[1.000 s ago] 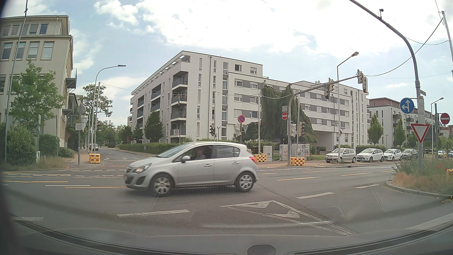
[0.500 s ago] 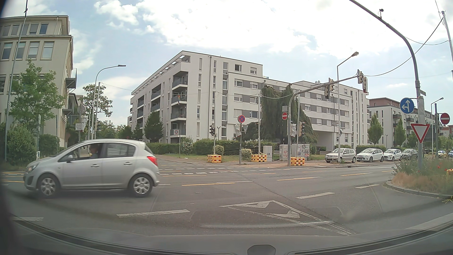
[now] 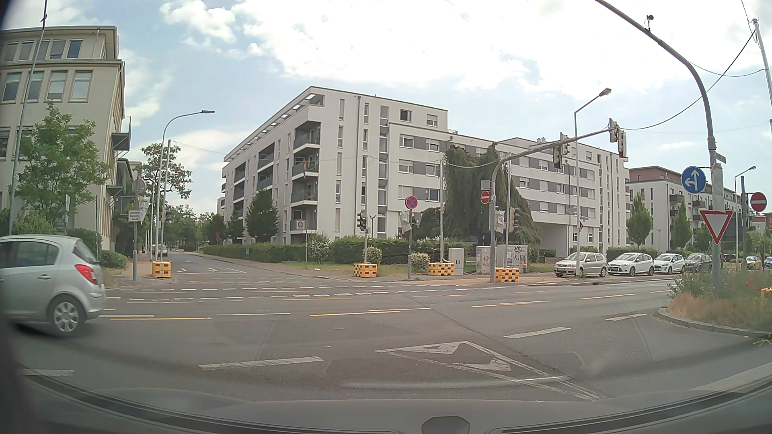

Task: Follow the waypoints while adhering to traffic rules and regulations

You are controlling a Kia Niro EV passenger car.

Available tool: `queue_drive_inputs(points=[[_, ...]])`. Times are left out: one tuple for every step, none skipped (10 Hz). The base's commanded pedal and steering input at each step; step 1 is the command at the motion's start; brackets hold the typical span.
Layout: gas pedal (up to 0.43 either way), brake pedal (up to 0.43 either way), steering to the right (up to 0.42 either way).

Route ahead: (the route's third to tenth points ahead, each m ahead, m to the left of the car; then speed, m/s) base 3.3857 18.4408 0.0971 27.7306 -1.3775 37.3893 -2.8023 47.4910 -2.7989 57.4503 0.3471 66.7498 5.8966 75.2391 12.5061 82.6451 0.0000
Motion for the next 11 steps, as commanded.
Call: queue_drive_inputs(points=[[0.0, 0.341, -0.884], [0.0, 0.335, -0.887], [0.0, 0.335, -0.887], [0.0, 0.335, -0.887], [0.0, 0.335, -0.887], [0.0, 0.335, -0.887], [0.0, 0.335, -0.887], [0.0, 0.335, -0.887], [0.0, 0.335, -0.887], [0.0, 0.335, -0.887], [0.0, 0.335, -0.887]])
